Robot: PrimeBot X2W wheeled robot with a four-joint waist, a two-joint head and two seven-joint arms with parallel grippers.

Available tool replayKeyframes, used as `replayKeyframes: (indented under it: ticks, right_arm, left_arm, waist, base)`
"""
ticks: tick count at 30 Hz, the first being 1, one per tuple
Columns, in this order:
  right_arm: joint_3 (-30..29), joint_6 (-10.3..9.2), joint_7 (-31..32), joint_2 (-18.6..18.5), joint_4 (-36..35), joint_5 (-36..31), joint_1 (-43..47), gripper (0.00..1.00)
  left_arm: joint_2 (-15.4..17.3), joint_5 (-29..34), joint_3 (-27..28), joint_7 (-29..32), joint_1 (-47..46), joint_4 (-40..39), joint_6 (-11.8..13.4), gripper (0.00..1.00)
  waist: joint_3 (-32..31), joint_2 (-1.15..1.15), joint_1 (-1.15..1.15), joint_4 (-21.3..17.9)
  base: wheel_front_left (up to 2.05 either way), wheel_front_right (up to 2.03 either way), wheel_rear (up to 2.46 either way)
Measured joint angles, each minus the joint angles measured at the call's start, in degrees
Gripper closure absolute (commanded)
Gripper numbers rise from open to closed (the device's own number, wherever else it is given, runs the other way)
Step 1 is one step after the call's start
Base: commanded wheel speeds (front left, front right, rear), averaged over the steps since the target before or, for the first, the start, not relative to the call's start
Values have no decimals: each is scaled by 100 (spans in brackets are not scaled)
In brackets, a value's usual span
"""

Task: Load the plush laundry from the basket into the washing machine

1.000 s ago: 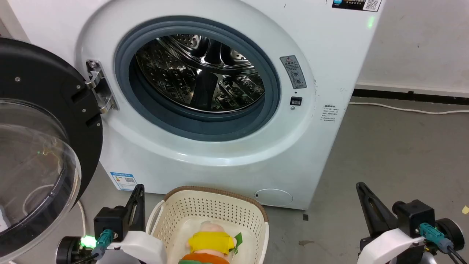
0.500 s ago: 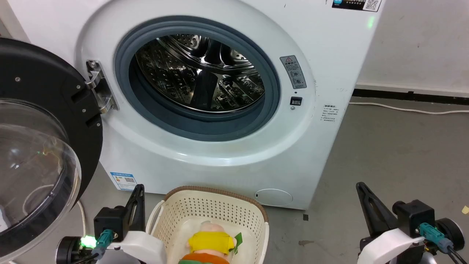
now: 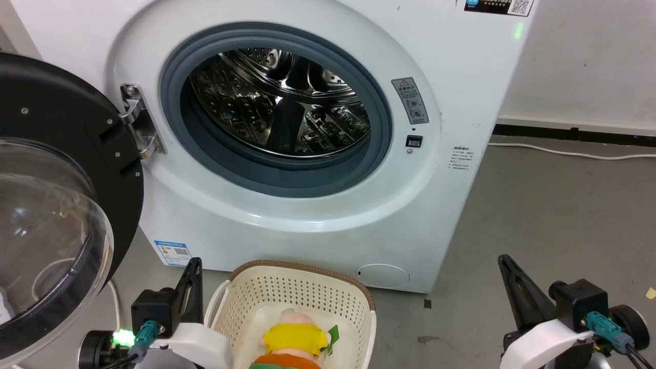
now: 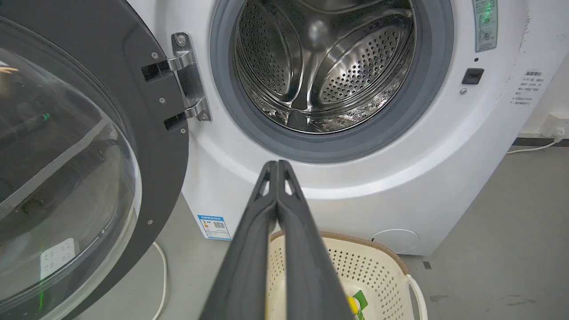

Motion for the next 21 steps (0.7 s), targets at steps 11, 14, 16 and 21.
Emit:
replayKeyframes:
  ticks: [11, 14, 16, 21]
  right_arm:
    - [-2, 0, 0, 0, -1, 3, 2, 0]
    - [-1, 0, -1, 0, -1, 3, 2, 0]
    - [-4, 0, -7, 0, -1, 14, 2, 0]
    - [-38, 0, -44, 0, -2, 68, 2, 0]
  left_arm:
    - [0, 0, -3, 0, 3, 0, 0, 0]
    - [0, 0, -4, 0, 3, -1, 0, 0]
    - [0, -1, -10, -2, 3, -3, 1, 0]
    - [0, -10, -51, -55, 4, -13, 1, 0]
  waist:
    - [0, 0, 0, 0]
    - [1, 0, 0, 0]
    - [5, 0, 0, -1]
    - [29, 0, 1, -8]
  base:
    - [0, 0, 0]
    - [0, 0, 0]
    - [0, 0, 0]
    - [0, 0, 0]
